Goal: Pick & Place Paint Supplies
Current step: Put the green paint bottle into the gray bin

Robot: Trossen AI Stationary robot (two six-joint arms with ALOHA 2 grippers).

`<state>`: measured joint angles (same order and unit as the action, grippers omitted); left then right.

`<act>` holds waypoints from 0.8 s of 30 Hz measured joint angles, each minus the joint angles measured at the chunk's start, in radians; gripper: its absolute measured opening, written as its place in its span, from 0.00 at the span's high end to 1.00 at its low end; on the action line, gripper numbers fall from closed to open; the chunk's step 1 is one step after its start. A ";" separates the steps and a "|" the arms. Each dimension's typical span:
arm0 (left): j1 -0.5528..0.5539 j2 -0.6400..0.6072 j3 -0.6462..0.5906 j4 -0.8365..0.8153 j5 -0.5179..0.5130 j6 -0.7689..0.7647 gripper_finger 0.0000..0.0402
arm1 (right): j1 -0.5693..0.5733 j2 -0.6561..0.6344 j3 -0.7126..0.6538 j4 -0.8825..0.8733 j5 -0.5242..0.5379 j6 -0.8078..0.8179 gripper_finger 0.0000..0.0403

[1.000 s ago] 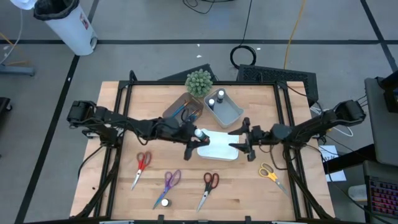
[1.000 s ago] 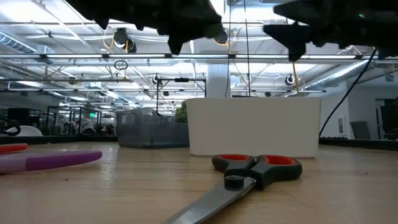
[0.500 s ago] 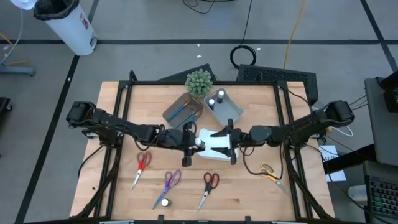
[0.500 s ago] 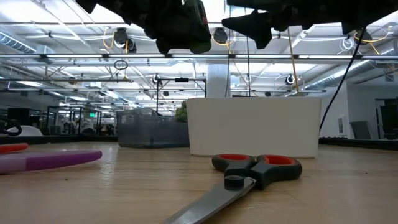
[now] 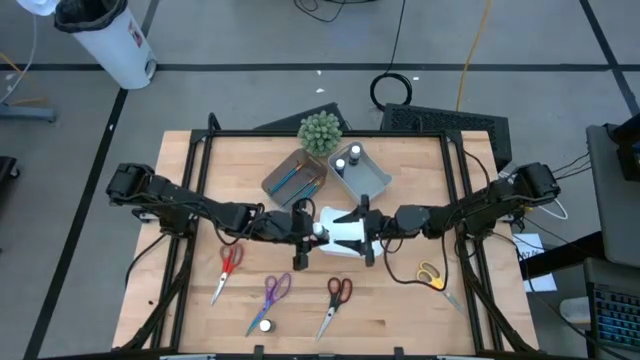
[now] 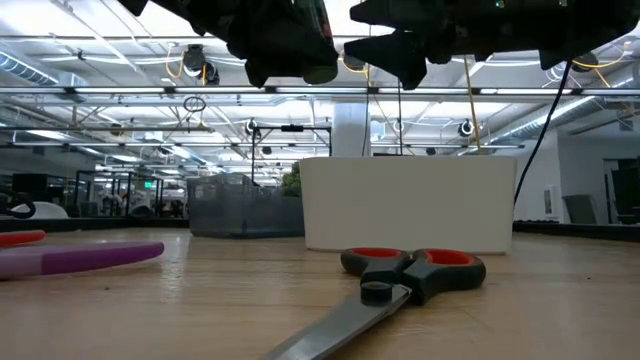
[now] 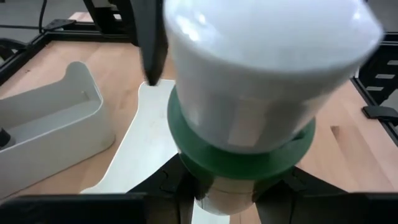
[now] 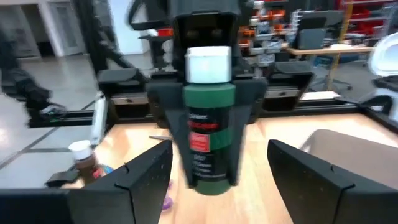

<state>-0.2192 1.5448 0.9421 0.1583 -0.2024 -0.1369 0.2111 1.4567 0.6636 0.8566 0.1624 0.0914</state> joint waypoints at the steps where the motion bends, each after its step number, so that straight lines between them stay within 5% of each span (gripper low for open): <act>1: 0.000 0.000 0.000 0.000 0.000 -0.001 0.68 | 0.000 0.000 0.000 0.000 -0.012 0.001 0.36; 15: 0.027 0.113 0.001 0.149 0.002 0.023 0.68 | -0.008 0.055 0.001 0.078 0.043 -0.001 0.37; 24: 0.013 0.132 0.122 0.008 0.008 0.054 0.68 | -0.008 0.064 0.001 0.052 -0.034 0.000 0.40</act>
<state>-0.2058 1.6768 1.0638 0.1659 -0.1948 -0.0826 0.2028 1.5207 0.6647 0.9081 0.1282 0.0916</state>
